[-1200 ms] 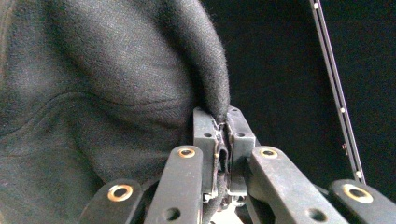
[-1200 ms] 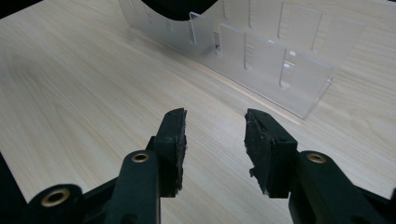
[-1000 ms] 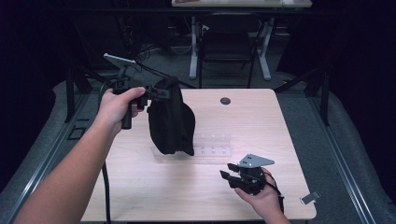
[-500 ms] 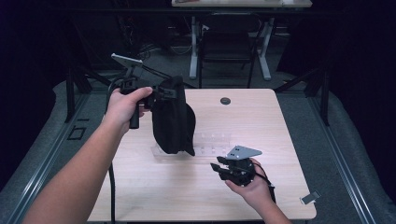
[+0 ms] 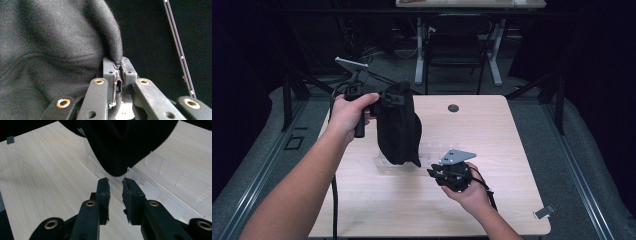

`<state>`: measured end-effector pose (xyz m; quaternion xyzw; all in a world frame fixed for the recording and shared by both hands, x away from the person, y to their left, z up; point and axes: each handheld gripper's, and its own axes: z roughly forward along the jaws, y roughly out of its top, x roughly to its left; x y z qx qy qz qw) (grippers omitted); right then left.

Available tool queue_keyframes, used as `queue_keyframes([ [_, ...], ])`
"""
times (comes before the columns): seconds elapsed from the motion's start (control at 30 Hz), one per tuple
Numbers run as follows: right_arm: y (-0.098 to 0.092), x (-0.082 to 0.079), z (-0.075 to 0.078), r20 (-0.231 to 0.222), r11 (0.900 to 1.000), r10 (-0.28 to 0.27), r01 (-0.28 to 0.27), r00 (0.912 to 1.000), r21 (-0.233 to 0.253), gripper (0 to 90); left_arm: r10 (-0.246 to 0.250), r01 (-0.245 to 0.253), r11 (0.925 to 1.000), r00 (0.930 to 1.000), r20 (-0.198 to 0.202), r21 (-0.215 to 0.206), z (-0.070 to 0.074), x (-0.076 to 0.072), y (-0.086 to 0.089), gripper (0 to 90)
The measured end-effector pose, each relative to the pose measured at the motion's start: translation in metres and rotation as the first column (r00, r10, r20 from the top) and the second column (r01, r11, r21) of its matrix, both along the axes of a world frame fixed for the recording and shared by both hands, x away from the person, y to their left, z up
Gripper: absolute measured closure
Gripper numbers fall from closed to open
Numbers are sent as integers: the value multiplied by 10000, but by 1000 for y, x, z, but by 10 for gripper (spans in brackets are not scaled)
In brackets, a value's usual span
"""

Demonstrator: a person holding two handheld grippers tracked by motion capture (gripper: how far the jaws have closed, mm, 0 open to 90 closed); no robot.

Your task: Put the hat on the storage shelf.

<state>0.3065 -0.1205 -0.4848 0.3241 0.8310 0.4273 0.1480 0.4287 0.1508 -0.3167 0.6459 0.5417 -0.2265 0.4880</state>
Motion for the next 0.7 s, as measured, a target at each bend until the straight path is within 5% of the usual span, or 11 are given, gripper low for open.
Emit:
queue_keyframes([
  [0.3,29,4,15,423,9988,476,-470,9980,-136,751,-54,54,10000,10000,1,-2,0,0,-2,853],
  [0.7,42,10,21,577,9979,503,-478,9971,-438,787,-43,43,10000,10000,41,2,0,0,-2,853],
])
